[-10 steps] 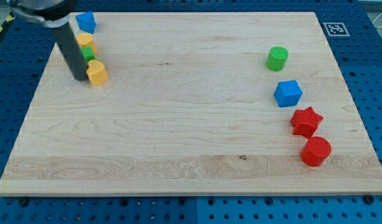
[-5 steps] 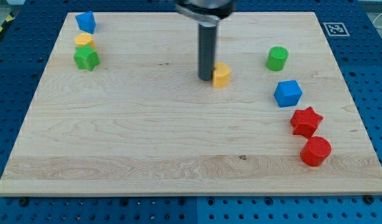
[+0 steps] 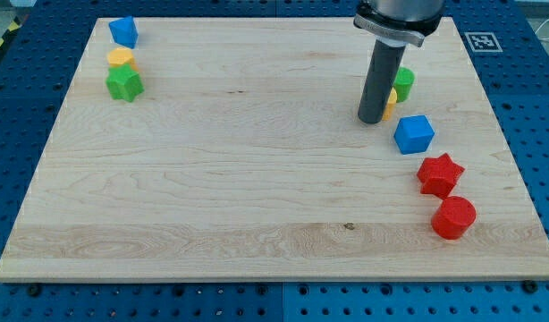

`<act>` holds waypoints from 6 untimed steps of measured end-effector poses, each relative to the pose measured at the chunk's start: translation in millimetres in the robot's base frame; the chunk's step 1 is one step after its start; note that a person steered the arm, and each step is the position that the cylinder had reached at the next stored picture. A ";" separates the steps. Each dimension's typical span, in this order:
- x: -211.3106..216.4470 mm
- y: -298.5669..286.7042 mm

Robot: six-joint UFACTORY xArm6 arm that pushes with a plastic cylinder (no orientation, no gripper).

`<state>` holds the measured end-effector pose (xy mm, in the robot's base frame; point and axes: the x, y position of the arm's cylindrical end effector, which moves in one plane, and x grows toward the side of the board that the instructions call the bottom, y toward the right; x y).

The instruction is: Push yellow heart closer to blue cube

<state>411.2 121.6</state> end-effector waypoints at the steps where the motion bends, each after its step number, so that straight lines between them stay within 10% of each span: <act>1: -10.7 -7.4; 6: -16.2 0.9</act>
